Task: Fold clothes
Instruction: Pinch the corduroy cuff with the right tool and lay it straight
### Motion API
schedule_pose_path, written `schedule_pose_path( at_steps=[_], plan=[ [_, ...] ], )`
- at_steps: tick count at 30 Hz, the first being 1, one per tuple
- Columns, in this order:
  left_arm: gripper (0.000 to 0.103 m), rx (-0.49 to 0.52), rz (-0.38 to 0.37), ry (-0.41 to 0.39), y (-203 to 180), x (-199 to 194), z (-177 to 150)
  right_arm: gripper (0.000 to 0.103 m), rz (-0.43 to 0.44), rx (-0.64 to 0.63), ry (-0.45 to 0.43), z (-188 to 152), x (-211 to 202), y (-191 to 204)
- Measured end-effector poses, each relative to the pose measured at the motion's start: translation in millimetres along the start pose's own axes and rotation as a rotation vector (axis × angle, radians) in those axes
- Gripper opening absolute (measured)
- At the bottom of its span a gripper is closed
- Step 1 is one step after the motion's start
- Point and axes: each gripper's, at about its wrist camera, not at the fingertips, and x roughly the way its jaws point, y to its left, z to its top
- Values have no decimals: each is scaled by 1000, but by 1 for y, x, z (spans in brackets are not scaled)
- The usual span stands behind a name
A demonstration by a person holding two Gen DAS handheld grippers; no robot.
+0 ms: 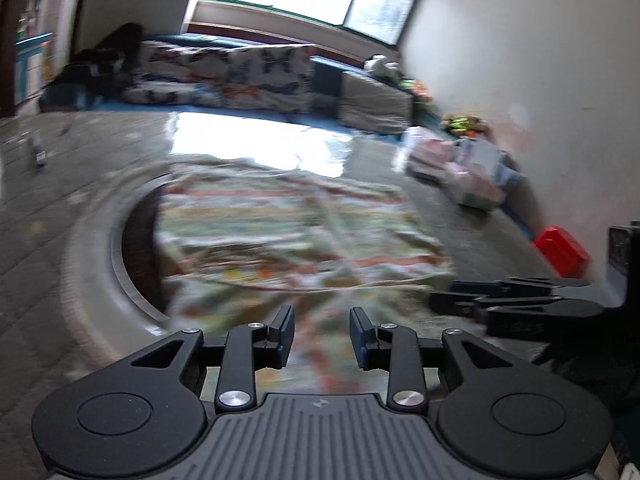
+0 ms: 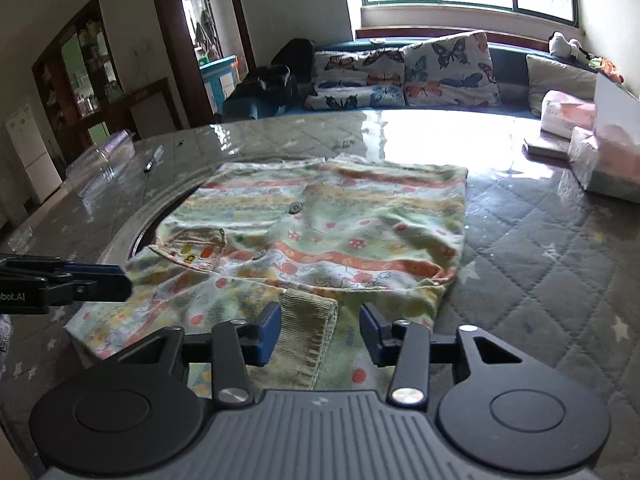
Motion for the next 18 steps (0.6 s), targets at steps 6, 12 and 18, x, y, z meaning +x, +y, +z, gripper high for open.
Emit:
schedule_pose_path(
  at_steps=[6,12,18],
  plan=[
    [32,-25,81,34,25,10,-8,15,-12,-3,21,0,15,2],
    [30,-49,105,26,36,8,0,14,-51,-56,18,6,13,6],
    [31,-17,86,0,28,12,15,30,-23,-33,7,12,3,4]
  ],
)
